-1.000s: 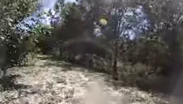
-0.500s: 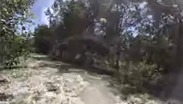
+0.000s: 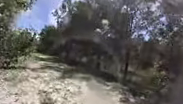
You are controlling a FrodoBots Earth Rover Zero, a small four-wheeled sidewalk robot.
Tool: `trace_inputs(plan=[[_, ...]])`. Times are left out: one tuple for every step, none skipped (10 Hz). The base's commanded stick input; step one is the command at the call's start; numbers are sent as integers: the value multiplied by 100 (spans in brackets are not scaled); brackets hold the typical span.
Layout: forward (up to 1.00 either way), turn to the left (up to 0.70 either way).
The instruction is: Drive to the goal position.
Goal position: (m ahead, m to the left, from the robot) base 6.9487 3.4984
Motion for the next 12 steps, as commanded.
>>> trace_inputs(plan=[[70, 31], [70, 35], [70, 35], [70, 35], [70, 35], [70, 2], [70, 1], [70, 26], [70, 35], [70, 35], [70, 4], [70, 0]])
